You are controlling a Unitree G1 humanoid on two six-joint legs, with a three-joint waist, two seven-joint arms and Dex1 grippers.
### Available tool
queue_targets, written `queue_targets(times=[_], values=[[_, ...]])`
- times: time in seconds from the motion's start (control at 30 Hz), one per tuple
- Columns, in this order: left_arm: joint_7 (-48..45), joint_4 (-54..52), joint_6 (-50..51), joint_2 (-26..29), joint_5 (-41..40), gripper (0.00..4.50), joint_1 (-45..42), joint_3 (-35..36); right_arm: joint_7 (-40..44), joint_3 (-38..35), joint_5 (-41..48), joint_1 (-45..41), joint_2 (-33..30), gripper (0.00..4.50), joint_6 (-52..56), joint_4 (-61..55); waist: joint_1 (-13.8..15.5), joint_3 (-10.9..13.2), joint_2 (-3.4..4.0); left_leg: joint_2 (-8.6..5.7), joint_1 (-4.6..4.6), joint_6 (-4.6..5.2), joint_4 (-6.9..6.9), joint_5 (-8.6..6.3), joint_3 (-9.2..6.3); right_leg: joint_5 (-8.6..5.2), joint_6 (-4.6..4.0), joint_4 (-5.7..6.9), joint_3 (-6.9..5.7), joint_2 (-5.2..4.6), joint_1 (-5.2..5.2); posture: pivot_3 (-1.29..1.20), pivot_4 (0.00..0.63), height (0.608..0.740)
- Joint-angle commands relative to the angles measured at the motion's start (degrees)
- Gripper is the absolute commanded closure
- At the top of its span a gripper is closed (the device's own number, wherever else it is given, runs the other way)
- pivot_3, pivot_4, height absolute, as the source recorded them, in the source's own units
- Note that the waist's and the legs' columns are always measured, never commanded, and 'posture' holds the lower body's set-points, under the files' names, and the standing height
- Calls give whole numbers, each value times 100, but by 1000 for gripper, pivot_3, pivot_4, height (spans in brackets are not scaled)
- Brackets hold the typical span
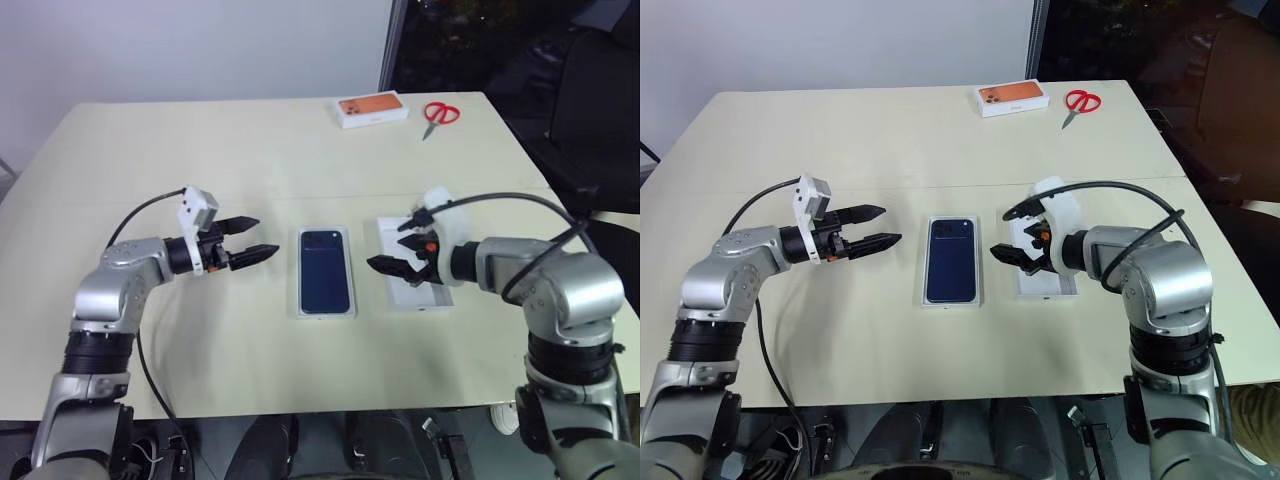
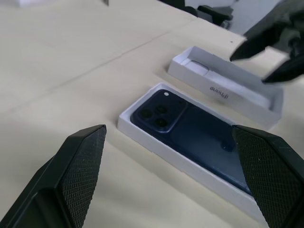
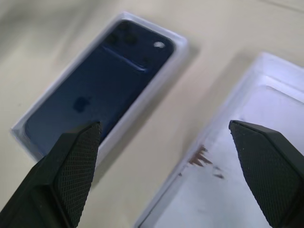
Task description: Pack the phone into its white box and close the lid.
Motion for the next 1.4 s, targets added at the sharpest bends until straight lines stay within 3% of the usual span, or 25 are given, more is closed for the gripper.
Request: queue_targets(times=[0.03, 0.27, 0.57, 0.9, 1.2, 1.4], values=[[-235, -175, -662, 89, 84, 74, 99, 25, -445, -148, 261, -199, 239, 13, 194, 131, 0, 0, 1, 0, 0, 0, -1, 0, 0, 0, 0, 0, 0, 0, 0, 0, 150, 740], [-391, -443, -666, 370, -51, 74, 477, 85, -1186, -41, 782, -422, 197, 13, 194, 622, -13, 0, 2, -1, -1, 2, -3, -1, 1, 1, -1, 0, 0, 0, -2, 0, 150, 740], [-201, -744, -681, 279, -109, 74, 751, 33, -3011, -95, 1584, -369, 430, 13, 194, 975, -11, 0, 3, 0, -1, 5, -4, -2, 1, 1, -1, 0, 0, 0, -2, 0, 150, 740], [48, -933, -656, 112, -119, 74, 851, 20, -4942, 74, 3524, -257, 287, 13, 194, 1177, -19, 1, 4, 1, -1, 6, -6, -2, 2, 1, -1, 0, 0, 1, -3, 0, 150, 740], [93, -926, -689, 92, -97, 74, 895, -18, -6808, 112, 5872, -342, -80, 13, 194, 1897, -23, 0, 3, 4, -1, 9, -5, -3, 5, 1, -1, -1, 0, 2, 0, 0, 150, 740], [90, -898, -720, 54, -82, 74, 821, -30, -7788, 156, 6523, -482, -51, 13, 194, 2088, -20, 1, 4, 7, -2, 12, -5, -4, 7, 1, -1, -2, 0, 4, 0, 0, 150, 740]])
